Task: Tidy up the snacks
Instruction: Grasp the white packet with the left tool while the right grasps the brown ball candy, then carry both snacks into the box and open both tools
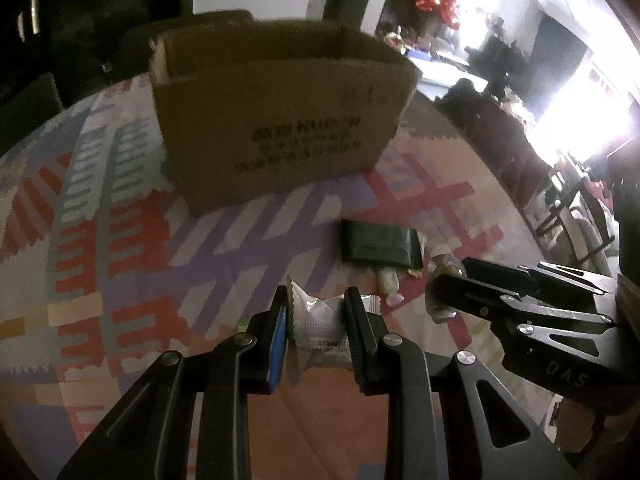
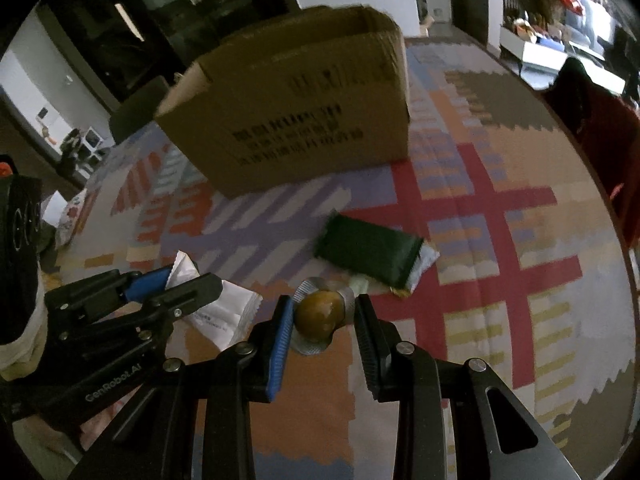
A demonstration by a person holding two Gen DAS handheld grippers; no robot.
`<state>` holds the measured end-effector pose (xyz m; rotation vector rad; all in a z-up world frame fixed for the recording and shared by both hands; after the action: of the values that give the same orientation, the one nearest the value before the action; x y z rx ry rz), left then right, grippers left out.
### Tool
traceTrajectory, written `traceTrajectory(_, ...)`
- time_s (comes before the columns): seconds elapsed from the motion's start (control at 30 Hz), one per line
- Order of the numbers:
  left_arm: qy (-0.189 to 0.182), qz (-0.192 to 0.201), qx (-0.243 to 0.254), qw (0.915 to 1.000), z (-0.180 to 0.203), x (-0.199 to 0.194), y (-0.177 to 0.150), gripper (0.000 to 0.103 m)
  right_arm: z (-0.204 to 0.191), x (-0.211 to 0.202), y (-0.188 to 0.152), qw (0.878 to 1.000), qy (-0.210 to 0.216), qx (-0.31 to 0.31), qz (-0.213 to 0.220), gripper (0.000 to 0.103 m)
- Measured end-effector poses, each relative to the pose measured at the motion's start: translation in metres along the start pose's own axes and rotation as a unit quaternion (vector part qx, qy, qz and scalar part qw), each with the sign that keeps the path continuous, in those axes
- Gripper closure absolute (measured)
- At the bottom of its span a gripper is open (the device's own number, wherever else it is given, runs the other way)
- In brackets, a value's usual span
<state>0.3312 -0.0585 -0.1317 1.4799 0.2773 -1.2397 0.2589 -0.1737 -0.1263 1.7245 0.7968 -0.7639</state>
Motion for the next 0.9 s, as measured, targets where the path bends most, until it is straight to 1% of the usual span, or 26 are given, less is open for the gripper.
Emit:
traceTrajectory(0.13, 0.005, 0.019, -0.004, 0.9998, -0.001, -0.014, 0.012, 0.076, -0.008, -0.012, 0.013, 1.000, 0.006, -0.015, 0.020, 0.071)
traceTrajectory(0.37, 0.015, 0.065, -0.007, 0.9978, -0.002, -0.043, 0.041, 0.076, -0.018, -0.030, 0.039, 0.998, 0.021, -0.029, 0.051, 0.070)
traceTrajectory(0.57, 0.021, 0.090, -0.009, 0.9957, -0.003, -0.057, 0.066, 0.076, -0.023, -0.041, 0.065, 0.996, 0.027, -0.037, 0.079, 0.071)
traceTrajectory(0.9, 0.035, 0.136, -0.008, 0.9900, -0.005, -0.081, 0.108, 0.076, -0.032, -0.053, 0.104, 0.992, 0.039, -0.058, 0.108, 0.070)
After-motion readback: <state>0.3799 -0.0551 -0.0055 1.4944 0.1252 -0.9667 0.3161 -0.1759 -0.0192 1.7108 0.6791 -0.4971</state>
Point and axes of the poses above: each gripper's, at about its wrist camera, not at the fingertips, and x roughly the way its jaws point, z to its right, y to its top, the point moved 5 cm from there along x, roughly the way its jaws point, and after that the axes turned 5 degrees about z, right-handed, at the moved point
